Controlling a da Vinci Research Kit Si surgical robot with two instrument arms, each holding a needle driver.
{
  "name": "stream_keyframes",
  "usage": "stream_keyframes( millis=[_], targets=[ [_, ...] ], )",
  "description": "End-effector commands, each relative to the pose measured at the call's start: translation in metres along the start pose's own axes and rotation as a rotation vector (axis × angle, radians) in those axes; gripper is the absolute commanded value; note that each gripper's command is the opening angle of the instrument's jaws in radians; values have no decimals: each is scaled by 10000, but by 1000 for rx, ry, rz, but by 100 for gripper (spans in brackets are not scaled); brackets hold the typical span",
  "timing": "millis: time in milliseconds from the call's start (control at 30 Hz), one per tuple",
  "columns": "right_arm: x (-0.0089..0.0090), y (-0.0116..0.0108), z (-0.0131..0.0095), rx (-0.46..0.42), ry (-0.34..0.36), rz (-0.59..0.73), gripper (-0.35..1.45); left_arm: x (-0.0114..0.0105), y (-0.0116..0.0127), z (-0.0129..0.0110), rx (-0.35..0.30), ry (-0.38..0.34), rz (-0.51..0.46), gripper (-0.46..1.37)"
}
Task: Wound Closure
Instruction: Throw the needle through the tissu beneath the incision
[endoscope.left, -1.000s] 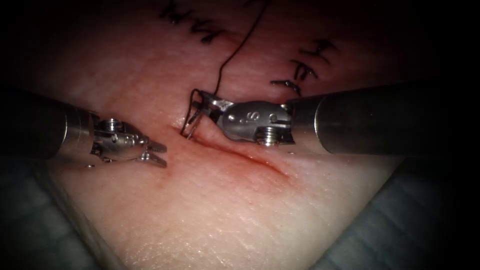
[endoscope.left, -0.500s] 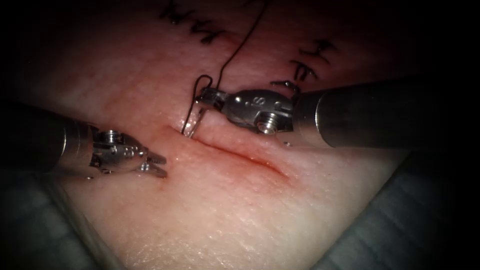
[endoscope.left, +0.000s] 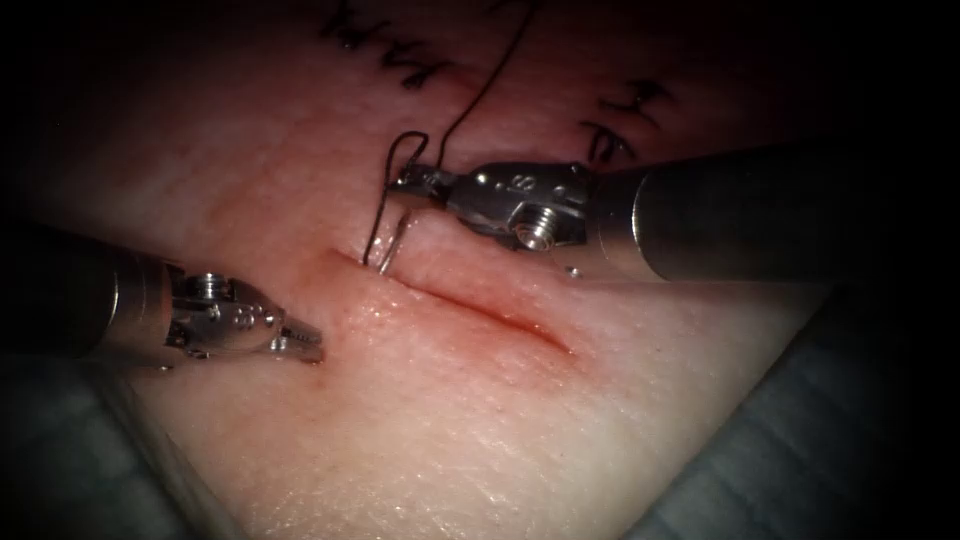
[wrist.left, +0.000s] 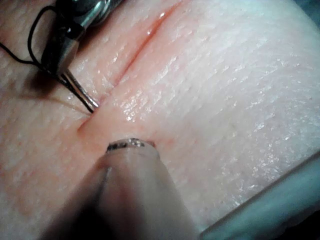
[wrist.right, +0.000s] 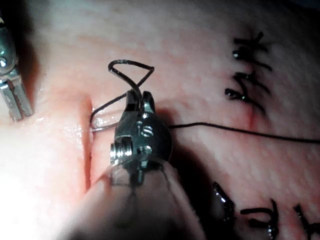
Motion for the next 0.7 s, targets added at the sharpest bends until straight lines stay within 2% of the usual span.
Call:
stream_keyframes(
  millis=[33,200,300,567,700],
  targets=[
    [0,0,0,-1,4,2,-35,-1,0,2,-7,1,2,-16],
    [0,1,-1,4,11,38,-35,-2,-2,5,-11,2,0,-17],
    [0,2,-1,25,10,111,-35,-3,-4,6,-11,2,1,-17],
    [0,3,3,62,31,402,-35,-1,-5,8,-11,2,1,-18],
    [0,2,6,63,43,499,-35,-1,-5,8,-11,2,0,-20]
  ],
)
